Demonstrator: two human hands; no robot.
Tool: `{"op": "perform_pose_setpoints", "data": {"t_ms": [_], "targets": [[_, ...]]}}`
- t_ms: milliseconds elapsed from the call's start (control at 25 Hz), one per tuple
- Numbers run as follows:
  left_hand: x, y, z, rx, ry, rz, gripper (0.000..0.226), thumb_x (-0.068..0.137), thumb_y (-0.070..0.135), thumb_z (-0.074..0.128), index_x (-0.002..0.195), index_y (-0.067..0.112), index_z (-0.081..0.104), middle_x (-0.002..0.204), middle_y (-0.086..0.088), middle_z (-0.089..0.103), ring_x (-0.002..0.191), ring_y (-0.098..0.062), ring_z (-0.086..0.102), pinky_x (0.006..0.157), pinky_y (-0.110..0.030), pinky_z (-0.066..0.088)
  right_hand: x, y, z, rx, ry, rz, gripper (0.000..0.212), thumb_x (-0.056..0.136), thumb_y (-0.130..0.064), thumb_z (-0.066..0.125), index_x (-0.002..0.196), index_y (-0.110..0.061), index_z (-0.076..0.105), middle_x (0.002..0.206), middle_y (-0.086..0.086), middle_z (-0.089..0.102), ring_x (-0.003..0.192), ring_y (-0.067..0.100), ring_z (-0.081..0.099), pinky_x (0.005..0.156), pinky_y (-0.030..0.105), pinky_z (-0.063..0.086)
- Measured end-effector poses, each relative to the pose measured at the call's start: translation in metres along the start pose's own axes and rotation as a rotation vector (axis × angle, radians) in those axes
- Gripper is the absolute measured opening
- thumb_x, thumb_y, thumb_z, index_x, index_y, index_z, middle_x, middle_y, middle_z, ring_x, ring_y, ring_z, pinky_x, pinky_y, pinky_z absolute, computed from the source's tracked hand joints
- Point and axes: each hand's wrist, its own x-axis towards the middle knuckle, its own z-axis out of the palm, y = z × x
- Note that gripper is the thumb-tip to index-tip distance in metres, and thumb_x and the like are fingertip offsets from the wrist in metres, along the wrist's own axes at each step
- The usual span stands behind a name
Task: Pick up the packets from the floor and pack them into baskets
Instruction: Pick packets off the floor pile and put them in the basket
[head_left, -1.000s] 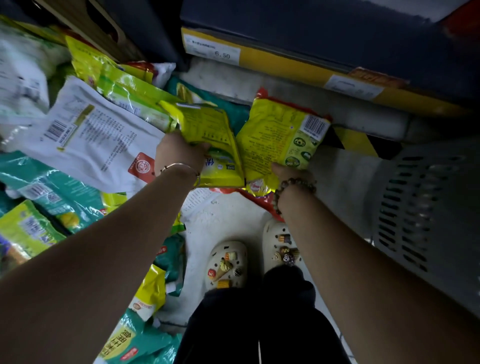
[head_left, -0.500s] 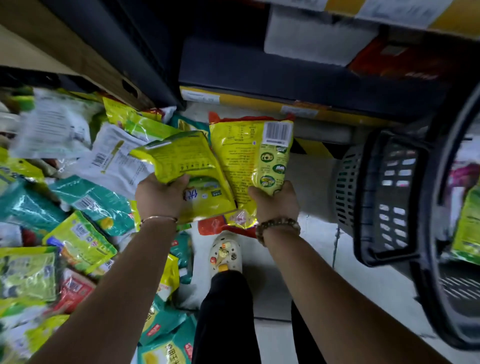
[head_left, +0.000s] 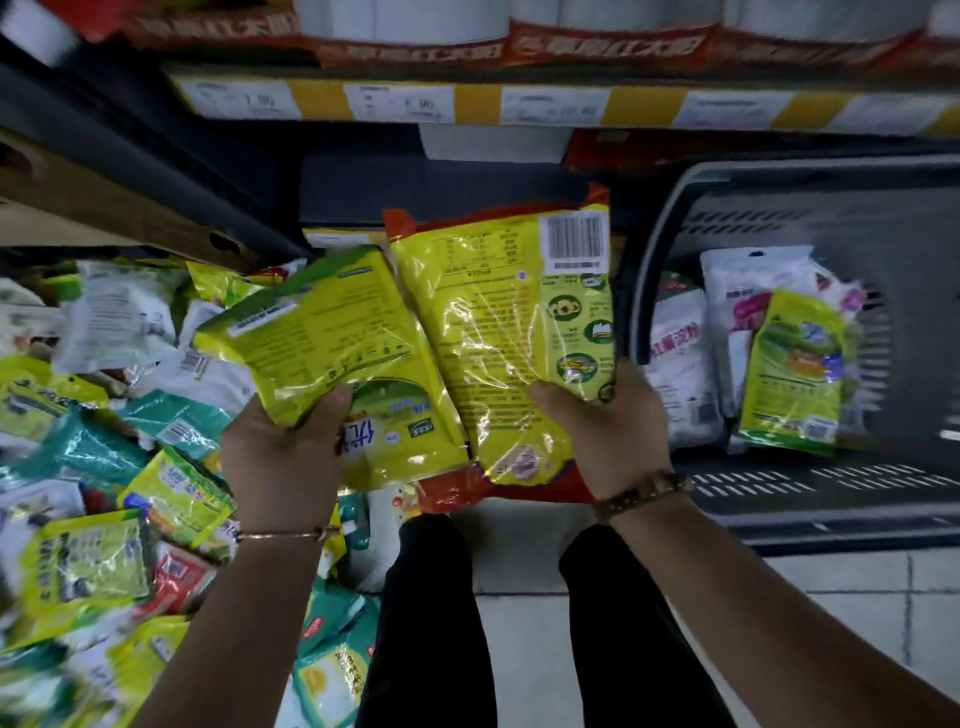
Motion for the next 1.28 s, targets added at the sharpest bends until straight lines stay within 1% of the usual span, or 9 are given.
{"op": "perform_pose_setpoints", "data": {"t_ms": [120, 160, 280, 440, 560, 640, 760, 880, 1280], "targets": [[-0.030, 0.032, 0.025, -0.100, -0.075, 0.017, 0.030, 0.072, 0.022, 0.075, 0.101, 0.015, 0.068, 0.094, 0.000, 0.067, 0.077, -0.012, 0.066, 0.075, -0.028, 0.046, 0.005, 0.006, -0.066, 0.039, 0.061, -0.014, 0.021, 0.073, -0.025, 0.077, 0.089, -0.018, 0.066, 0.077, -0.013, 0.066, 0.068, -0.003, 0.061, 0.058, 0.012, 0.045], [-0.037, 0.040, 0.035, -0.130, -0.098, 0.023, 0.032, 0.071, 0.023, 0.075, 0.102, 0.019, 0.066, 0.095, 0.003, 0.066, 0.072, -0.002, 0.066, 0.076, -0.026, 0.048, 0.009, 0.010, -0.086, 0.046, 0.083, -0.016, 0.018, 0.074, -0.025, 0.077, 0.086, -0.019, 0.065, 0.076, -0.014, 0.065, 0.064, -0.007, 0.059, 0.055, 0.010, 0.043], [-0.061, 0.066, 0.079, -0.123, -0.193, 0.116, 0.034, 0.075, 0.012, 0.076, 0.104, 0.019, 0.062, 0.096, 0.013, 0.060, 0.068, 0.017, 0.058, 0.067, -0.007, 0.044, 0.026, 0.027, -0.146, 0.060, 0.216, 0.011, 0.022, 0.069, -0.031, 0.081, 0.080, -0.022, 0.064, 0.074, -0.011, 0.065, 0.066, 0.004, 0.060, 0.063, 0.023, 0.044], [-0.098, 0.092, 0.148, -0.044, -0.312, 0.218, 0.032, 0.080, 0.021, 0.071, 0.107, 0.007, 0.066, 0.095, 0.008, 0.062, 0.090, -0.007, 0.058, 0.070, -0.003, 0.035, 0.067, 0.068, -0.212, -0.016, 0.367, 0.087, 0.029, 0.075, -0.031, 0.077, 0.090, -0.009, 0.068, 0.078, 0.004, 0.064, 0.072, 0.017, 0.058, 0.059, 0.023, 0.038], [-0.122, 0.095, 0.194, -0.020, -0.411, 0.253, 0.059, 0.078, 0.049, 0.053, 0.108, -0.001, 0.063, 0.101, -0.016, 0.068, 0.098, -0.030, 0.060, 0.077, -0.026, 0.042, 0.096, 0.097, -0.240, -0.010, 0.413, 0.136, 0.026, 0.079, -0.029, 0.073, 0.094, -0.009, 0.068, 0.083, 0.006, 0.065, 0.076, 0.020, 0.060, 0.066, 0.026, 0.041], [-0.133, 0.096, 0.221, 0.044, -0.429, 0.259, 0.064, 0.078, 0.049, 0.044, 0.111, -0.002, 0.061, 0.101, -0.024, 0.066, 0.095, -0.037, 0.060, 0.075, -0.037, 0.042, 0.113, 0.113, -0.251, -0.026, 0.422, 0.145, 0.029, 0.079, -0.029, 0.073, 0.099, -0.008, 0.068, 0.084, 0.003, 0.063, 0.078, 0.018, 0.059, 0.067, 0.024, 0.039], [-0.140, 0.095, 0.252, 0.239, -0.422, 0.292, 0.053, 0.091, 0.041, 0.053, 0.115, -0.006, 0.056, 0.098, -0.028, 0.063, 0.093, -0.042, 0.058, 0.069, -0.040, 0.037, 0.135, 0.131, -0.261, -0.037, 0.376, 0.158, 0.029, 0.080, -0.030, 0.072, 0.101, -0.011, 0.066, 0.087, -0.001, 0.061, 0.079, 0.014, 0.057, 0.055, 0.016, 0.035], [-0.137, 0.088, 0.274, 0.341, -0.379, 0.282, 0.043, 0.094, 0.030, 0.051, 0.118, -0.005, 0.054, 0.104, -0.027, 0.063, 0.098, -0.043, 0.057, 0.074, -0.043, 0.041, 0.157, 0.146, -0.259, -0.035, 0.311, 0.163, 0.031, 0.078, -0.031, 0.074, 0.102, -0.013, 0.065, 0.087, -0.004, 0.062, 0.080, 0.012, 0.059, 0.055, 0.013, 0.037], [-0.125, 0.067, 0.337, 0.618, -0.455, 0.218, 0.041, 0.099, 0.029, 0.043, 0.130, 0.003, 0.046, 0.113, -0.023, 0.061, 0.106, -0.040, 0.055, 0.077, -0.040, 0.041, 0.230, 0.188, -0.240, -0.164, 0.174, 0.306, 0.050, 0.076, -0.043, 0.073, 0.115, -0.016, 0.057, 0.115, 0.004, 0.064, 0.110, 0.027, 0.057, 0.092, 0.040, 0.047]]}}
